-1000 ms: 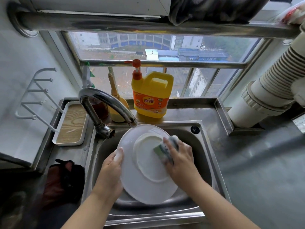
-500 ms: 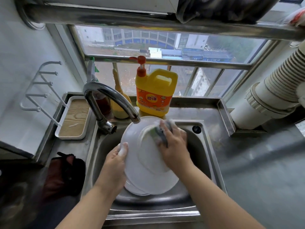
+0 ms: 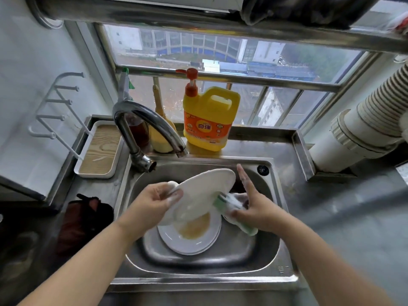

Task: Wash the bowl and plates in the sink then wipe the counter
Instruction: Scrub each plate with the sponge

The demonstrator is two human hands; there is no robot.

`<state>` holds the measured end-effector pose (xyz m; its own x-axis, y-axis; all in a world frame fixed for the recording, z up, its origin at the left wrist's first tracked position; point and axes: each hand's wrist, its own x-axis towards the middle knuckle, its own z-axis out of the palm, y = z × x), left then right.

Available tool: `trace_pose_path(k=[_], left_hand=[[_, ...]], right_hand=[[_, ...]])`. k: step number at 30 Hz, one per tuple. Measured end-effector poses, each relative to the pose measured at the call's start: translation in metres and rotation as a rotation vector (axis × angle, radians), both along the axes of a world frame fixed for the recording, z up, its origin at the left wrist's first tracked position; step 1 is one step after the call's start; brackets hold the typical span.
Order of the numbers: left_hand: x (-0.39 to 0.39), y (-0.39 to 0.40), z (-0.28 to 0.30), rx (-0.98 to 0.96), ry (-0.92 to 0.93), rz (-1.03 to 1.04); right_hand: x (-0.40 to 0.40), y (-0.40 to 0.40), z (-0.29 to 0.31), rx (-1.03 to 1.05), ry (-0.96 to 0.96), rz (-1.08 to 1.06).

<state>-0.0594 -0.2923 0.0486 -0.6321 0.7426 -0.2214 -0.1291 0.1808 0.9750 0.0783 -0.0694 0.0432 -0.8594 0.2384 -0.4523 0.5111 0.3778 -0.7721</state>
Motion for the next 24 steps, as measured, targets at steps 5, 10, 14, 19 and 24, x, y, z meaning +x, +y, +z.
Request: trace_pose_path(k=[5, 10, 14, 19, 24], left_hand=[[-0.028, -0.003, 0.006, -0.050, 0.158, -0.200], [-0.031, -0.006, -0.002, -0.136, 0.248, -0.139], [-0.019, -0.011, -0.014, -0.167, 0.197, 0.052], [0.013, -0.016, -0.030, -0.033, -0.346, 0.273], [0.032, 0.006, -0.057, 0.037, -0.859, 0.518]], right_hand=[[-0.012, 0.018, 0.029, -0.201, -0.083, 0.155], [-0.019, 0.007, 0.029, -0.216, -0.118, 0.214], [-0.017, -0.005, 0.021, -0.122, -0.075, 0.176], [-0.006, -0.011, 0.026, 0.117, -0.007, 0.233], [0.010, -0.018, 0.017, 0.161, -0.011, 0.243]])
